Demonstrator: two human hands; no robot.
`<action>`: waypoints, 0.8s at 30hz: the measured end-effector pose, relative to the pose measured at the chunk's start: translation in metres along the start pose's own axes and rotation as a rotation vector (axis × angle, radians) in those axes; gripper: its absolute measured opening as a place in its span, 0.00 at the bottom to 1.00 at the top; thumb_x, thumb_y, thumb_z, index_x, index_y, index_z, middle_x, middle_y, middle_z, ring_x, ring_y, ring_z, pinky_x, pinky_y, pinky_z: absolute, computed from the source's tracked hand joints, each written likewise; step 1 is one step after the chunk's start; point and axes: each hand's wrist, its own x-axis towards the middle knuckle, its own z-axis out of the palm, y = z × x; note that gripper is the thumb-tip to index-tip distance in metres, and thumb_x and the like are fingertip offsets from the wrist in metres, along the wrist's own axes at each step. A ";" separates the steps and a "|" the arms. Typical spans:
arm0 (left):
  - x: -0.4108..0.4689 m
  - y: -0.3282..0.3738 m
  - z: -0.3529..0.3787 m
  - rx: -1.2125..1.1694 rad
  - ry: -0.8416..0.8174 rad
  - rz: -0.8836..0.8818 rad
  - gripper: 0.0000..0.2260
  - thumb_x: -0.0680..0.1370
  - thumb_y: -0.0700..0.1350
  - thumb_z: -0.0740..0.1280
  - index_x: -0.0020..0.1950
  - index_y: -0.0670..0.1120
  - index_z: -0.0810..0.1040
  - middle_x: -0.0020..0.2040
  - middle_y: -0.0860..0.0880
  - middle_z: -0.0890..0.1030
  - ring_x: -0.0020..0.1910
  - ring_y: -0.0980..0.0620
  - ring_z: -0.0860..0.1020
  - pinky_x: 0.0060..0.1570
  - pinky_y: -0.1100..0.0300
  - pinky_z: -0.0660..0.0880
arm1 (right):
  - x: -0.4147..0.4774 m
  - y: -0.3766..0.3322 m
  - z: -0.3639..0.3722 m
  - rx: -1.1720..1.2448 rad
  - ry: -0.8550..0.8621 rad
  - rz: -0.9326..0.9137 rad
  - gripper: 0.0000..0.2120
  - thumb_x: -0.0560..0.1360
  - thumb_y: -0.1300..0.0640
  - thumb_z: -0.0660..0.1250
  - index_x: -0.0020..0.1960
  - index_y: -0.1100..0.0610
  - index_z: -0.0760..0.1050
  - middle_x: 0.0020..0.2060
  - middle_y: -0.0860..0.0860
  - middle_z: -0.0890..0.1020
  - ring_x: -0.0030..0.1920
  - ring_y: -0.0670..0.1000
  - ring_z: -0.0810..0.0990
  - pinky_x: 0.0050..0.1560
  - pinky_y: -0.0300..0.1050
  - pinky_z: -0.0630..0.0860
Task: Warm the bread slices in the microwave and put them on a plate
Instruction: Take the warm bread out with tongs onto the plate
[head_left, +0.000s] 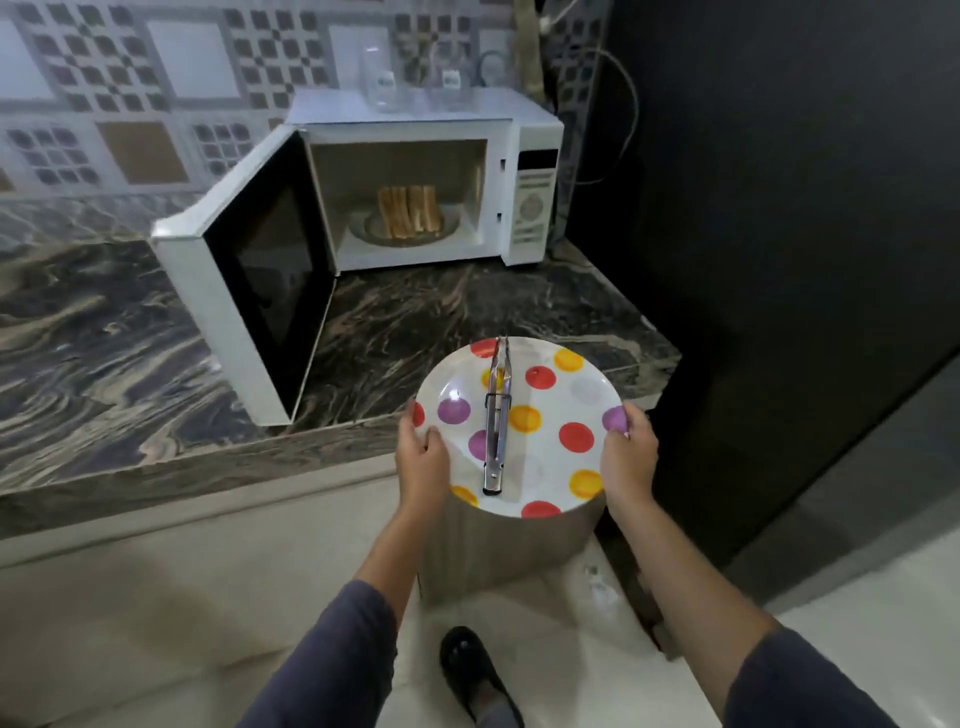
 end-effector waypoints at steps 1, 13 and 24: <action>0.019 0.003 0.010 0.013 0.007 -0.001 0.20 0.81 0.36 0.54 0.73 0.47 0.60 0.58 0.50 0.72 0.55 0.49 0.74 0.50 0.59 0.72 | 0.018 -0.005 0.009 -0.028 0.008 -0.003 0.18 0.76 0.66 0.54 0.62 0.55 0.73 0.52 0.49 0.76 0.55 0.53 0.76 0.50 0.44 0.72; 0.211 0.017 0.053 0.167 0.143 0.036 0.20 0.75 0.32 0.59 0.66 0.45 0.68 0.61 0.42 0.74 0.57 0.44 0.75 0.56 0.49 0.75 | 0.192 -0.044 0.140 -0.188 -0.187 -0.005 0.12 0.77 0.62 0.59 0.60 0.60 0.71 0.54 0.58 0.79 0.48 0.54 0.77 0.39 0.41 0.70; 0.263 0.016 0.040 0.426 0.270 0.003 0.19 0.74 0.33 0.62 0.66 0.38 0.71 0.60 0.39 0.68 0.58 0.42 0.72 0.63 0.55 0.69 | 0.247 -0.052 0.209 -0.493 -0.388 -0.043 0.11 0.74 0.64 0.62 0.55 0.63 0.74 0.53 0.59 0.80 0.53 0.58 0.78 0.49 0.46 0.73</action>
